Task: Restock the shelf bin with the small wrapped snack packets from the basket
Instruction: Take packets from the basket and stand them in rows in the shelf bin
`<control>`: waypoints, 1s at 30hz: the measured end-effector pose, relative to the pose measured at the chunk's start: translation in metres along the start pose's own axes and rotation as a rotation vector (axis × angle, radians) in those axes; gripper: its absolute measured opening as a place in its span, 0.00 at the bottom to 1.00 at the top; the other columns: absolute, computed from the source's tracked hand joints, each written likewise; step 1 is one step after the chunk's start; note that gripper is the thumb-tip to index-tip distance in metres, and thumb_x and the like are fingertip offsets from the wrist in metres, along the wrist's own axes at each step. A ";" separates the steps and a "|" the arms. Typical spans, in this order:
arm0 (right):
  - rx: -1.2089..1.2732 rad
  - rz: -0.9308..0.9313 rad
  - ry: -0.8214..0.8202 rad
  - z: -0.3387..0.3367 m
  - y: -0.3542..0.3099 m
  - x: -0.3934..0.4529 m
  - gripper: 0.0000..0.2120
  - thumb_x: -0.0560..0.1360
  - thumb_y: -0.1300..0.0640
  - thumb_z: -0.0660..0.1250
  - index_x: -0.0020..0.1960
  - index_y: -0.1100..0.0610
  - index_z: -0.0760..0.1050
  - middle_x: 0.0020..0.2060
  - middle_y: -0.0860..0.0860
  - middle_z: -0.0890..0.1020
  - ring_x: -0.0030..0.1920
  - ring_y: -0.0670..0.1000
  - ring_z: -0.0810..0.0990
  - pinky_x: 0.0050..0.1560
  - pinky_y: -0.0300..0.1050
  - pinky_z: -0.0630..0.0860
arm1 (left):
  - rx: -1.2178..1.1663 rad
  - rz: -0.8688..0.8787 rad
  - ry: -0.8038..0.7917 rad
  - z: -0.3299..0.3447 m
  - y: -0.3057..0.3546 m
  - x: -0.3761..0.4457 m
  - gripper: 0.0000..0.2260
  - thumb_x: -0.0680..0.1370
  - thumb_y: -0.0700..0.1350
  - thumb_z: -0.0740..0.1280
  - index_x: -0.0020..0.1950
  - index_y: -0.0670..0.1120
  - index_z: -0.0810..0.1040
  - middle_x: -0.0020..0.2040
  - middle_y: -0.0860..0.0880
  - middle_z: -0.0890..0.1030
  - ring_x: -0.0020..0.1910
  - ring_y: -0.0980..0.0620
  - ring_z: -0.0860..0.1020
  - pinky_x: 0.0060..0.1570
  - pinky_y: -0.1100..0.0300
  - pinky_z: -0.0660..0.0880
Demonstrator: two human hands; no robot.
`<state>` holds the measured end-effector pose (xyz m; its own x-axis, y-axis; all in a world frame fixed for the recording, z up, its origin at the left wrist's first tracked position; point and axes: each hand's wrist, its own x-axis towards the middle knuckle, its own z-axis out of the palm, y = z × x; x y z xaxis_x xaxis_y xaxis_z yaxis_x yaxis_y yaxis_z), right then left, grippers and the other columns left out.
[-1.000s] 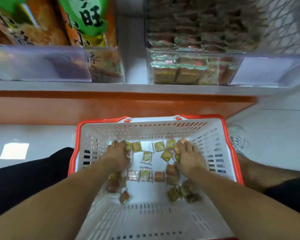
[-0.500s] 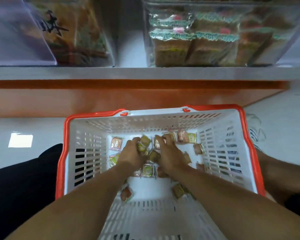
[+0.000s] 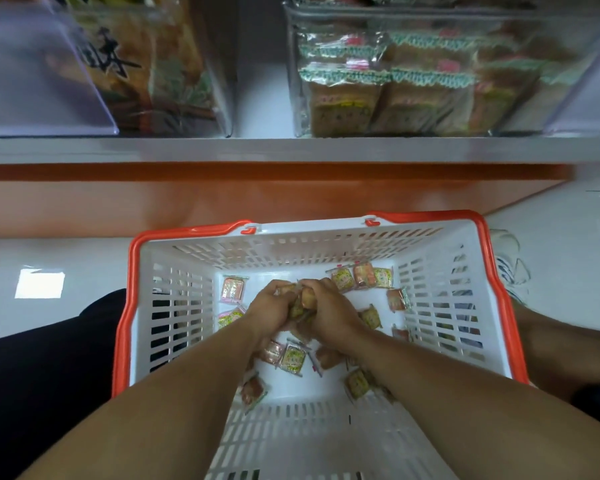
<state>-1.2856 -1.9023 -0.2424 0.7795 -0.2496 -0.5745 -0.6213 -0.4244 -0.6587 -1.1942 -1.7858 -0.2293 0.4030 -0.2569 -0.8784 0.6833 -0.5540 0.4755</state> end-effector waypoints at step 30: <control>0.336 -0.561 0.372 -0.279 -0.258 -0.190 0.17 0.74 0.62 0.74 0.58 0.45 0.78 0.55 0.46 0.85 0.57 0.46 0.83 0.54 0.52 0.81 | -0.045 0.552 -0.446 -0.013 0.248 -0.322 0.12 0.72 0.50 0.75 0.53 0.47 0.83 0.52 0.42 0.85 0.45 0.49 0.85 0.39 0.54 0.83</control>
<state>-1.2507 -1.9879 0.1721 0.9245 -0.3775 0.0537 -0.0674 -0.3005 -0.9514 -1.1471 -1.8301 0.1719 0.4162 -0.7958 -0.4398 0.4795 -0.2189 0.8498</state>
